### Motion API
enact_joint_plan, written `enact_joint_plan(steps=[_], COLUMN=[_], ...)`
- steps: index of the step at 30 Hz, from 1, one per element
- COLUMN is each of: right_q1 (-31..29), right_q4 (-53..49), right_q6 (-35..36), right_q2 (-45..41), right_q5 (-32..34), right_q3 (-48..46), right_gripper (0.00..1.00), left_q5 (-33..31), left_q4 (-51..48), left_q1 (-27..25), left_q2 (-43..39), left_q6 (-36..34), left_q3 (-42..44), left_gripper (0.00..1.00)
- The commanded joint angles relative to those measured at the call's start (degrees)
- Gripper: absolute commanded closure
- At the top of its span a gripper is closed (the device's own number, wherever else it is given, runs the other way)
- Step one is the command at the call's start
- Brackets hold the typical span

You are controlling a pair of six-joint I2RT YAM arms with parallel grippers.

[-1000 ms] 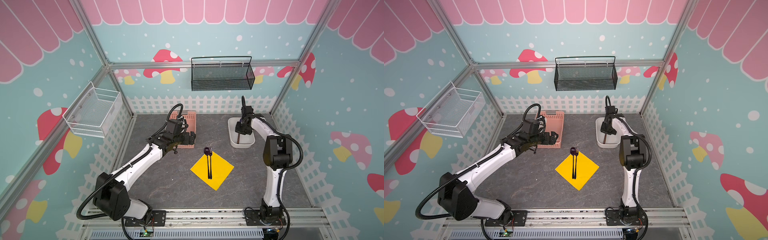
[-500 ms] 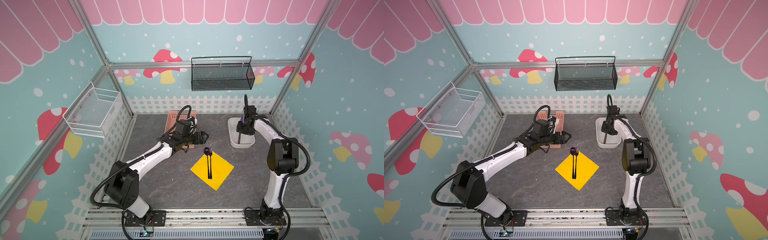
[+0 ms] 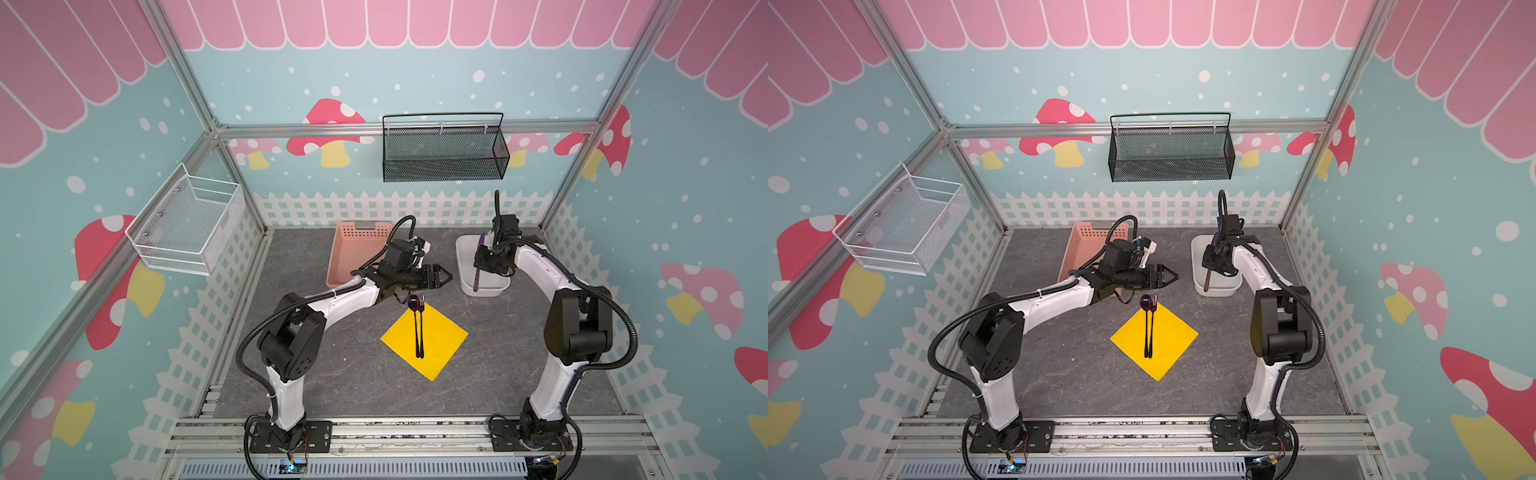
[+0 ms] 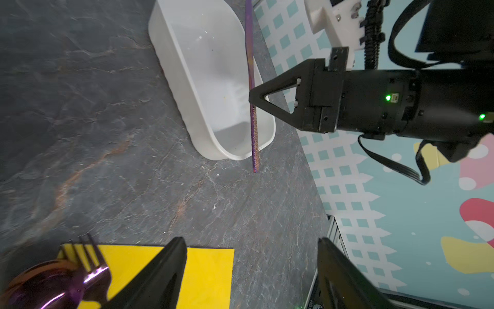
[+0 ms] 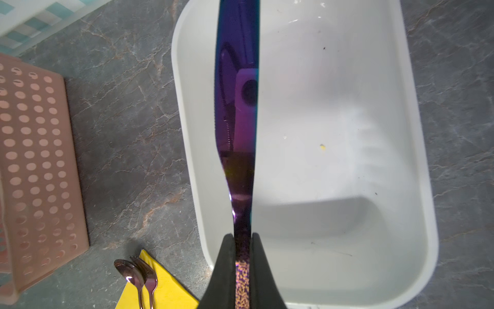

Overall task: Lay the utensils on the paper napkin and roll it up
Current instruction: 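Lift the knife with the right gripper while the left gripper reaches toward it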

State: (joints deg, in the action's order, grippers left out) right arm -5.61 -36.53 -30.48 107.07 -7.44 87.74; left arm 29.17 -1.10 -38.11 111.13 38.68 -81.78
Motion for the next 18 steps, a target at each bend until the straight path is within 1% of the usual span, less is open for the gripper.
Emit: enact_joint_plan(steps=[1,4,9,15,18], right_q1=[0.3,0.3,0.2,0.3,0.3], right_q4=[2.0,2.3,3.3,4.3,4.5], right_q6=[-0.5,-0.7,-1.2,-2.0,-2.2], right_q2=[-3.0,-4.0,-5.0,-5.8,-6.2], right_q5=[-2.4,-3.2,-6.2,-8.8,-9.7], right_q3=[-1.9,-3.0,-4.4,-6.0,-6.4], right_gripper=[0.93,0.93,0.93,0.93,0.93], left_q5=[2.8,4.1,6.9,6.4,5.4], left_q4=[0.6,-0.1,2.3,1.2,-1.4], left_q1=[-1.8,-2.3,-2.6,-3.4,-3.9], left_q2=[3.8,7.6,12.4,15.6,17.0], left_q6=[2.3,3.2,6.1,6.3,4.7], left_q3=[-4.2,-7.2,-10.1,-13.4,-15.8], left_gripper=[0.23,0.25,0.34,0.39,0.40])
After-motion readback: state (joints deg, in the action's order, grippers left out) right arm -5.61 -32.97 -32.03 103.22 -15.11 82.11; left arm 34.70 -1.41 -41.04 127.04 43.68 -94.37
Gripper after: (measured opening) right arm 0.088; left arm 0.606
